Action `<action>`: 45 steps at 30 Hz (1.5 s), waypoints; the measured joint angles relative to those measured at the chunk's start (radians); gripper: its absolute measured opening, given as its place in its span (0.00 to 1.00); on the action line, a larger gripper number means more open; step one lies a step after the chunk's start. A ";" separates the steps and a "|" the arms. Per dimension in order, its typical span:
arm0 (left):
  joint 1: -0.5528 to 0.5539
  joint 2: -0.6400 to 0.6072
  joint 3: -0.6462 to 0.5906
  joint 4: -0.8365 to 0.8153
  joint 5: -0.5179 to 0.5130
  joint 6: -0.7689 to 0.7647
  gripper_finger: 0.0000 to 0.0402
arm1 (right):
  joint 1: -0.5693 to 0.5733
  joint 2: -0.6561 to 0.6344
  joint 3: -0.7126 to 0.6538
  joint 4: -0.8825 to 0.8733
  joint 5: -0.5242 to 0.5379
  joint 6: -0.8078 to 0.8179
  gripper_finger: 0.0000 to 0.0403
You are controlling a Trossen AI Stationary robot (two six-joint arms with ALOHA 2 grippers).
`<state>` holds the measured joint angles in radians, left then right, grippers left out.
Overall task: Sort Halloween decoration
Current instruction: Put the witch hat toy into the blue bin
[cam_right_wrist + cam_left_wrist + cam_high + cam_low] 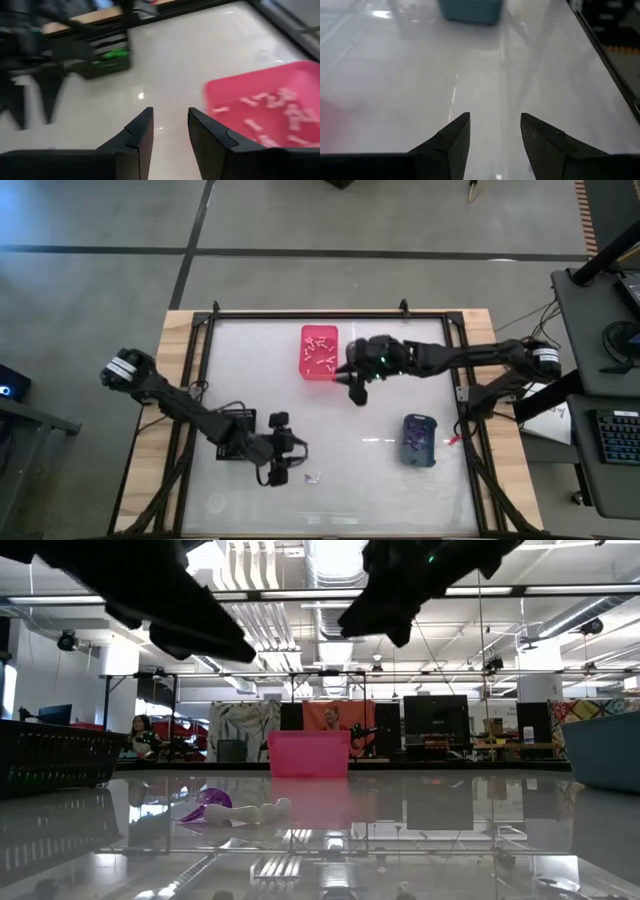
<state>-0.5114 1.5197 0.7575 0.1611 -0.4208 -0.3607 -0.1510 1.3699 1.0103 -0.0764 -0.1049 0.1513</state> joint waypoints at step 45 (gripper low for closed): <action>-0.012 0.332 0.082 0.060 0.248 0.093 0.38 | 0.380 -0.011 -0.010 -0.023 0.257 0.074 0.28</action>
<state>-0.5233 1.8519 0.8391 0.2214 -0.1727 -0.2678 0.2295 1.3590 1.0004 -0.0998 0.1516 0.2249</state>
